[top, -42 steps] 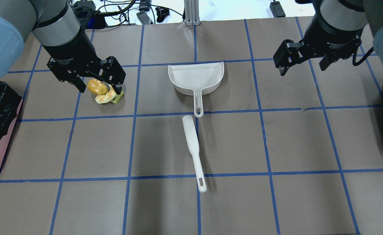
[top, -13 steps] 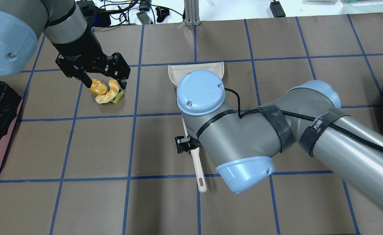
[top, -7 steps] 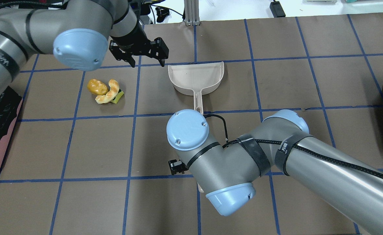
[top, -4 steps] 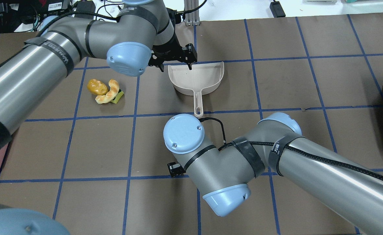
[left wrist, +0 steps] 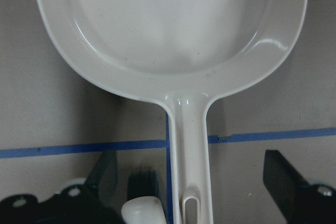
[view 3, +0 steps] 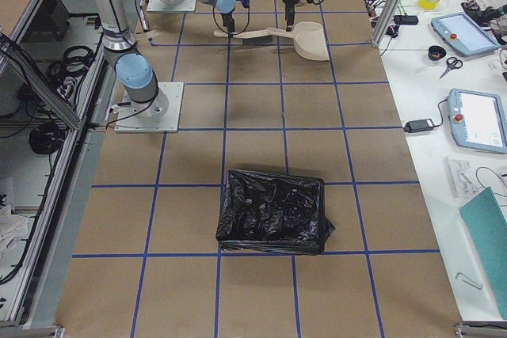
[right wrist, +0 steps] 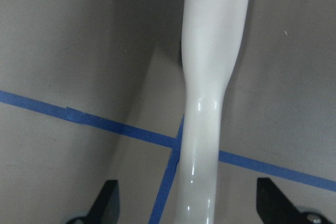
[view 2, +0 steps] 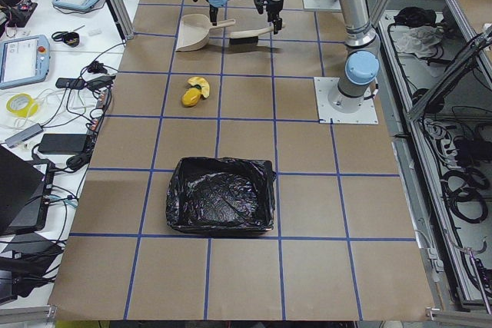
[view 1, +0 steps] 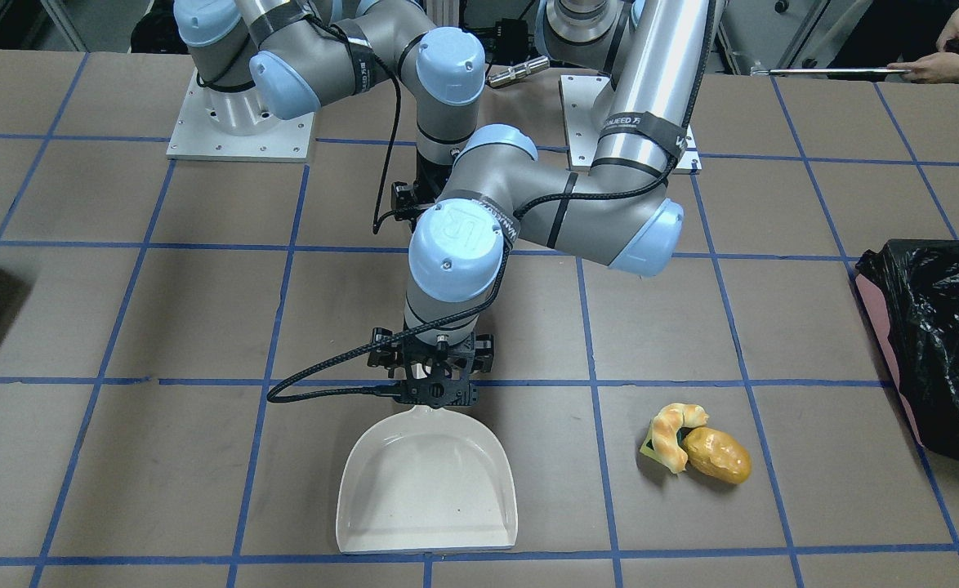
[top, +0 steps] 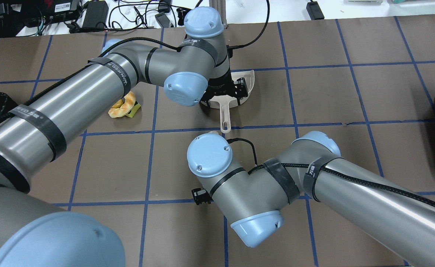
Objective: Sweep and dump trash in nearest bin
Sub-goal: 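Move the left gripper to the dustpan handle, grasp and lift it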
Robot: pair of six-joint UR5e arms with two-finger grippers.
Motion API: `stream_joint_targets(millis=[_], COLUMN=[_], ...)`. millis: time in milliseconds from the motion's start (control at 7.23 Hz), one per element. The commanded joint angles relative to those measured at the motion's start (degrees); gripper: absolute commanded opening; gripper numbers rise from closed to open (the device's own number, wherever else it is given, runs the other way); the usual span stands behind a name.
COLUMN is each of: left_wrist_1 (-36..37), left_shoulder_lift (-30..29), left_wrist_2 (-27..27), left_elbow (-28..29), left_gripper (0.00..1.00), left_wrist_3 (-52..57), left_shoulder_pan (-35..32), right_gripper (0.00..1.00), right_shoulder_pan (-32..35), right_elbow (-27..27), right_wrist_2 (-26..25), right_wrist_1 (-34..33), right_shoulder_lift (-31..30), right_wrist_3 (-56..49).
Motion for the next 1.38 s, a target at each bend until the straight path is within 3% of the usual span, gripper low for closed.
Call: stream_joint_targets(millis=[0,138,276,415,691,829,1106,1244], left_wrist_1=[-2.0,-2.1,-2.2,-2.4,-3.7,-3.7,-6.0,-10.2], left_shoulder_lift=[-0.9,-1.1,-0.9,-1.1,0.1,1.1,4.1,6.0], left_wrist_2=[0.2,0.3,0.6,0.9,1.1,3.8,4.5,4.5], left_elbow=[-0.3,-0.4,-0.4,-0.6,-0.4,-0.3,0.4,0.4], left_gripper=[0.99,0.76,0.25,0.00,0.00,0.00,0.00,0.00], left_wrist_3=[-0.6,-0.6,-0.5,-0.6,-0.5,-0.1,11.0,19.9], left_shoulder_pan=[-1.3,-1.3,-1.3,-1.5,-1.4,-1.4,0.1,3.5], right_gripper=[0.88,0.82,0.82,0.82,0.82,0.82,0.81,0.54], right_shoulder_pan=[0.0,-0.1,-0.1,0.0,0.0,0.0,0.0,-0.1], right_elbow=[0.0,0.0,0.0,0.0,0.0,0.1,0.0,-0.1], right_wrist_2=[0.2,0.3,0.3,0.3,0.4,0.4,0.4,0.3], right_wrist_1=[-0.1,0.0,0.0,0.1,0.1,0.1,0.1,0.2], right_shoulder_lift=[0.6,0.6,0.6,0.6,0.7,1.1,1.6,1.6], right_wrist_3=[0.4,0.5,0.5,0.5,0.5,0.7,0.7,0.6])
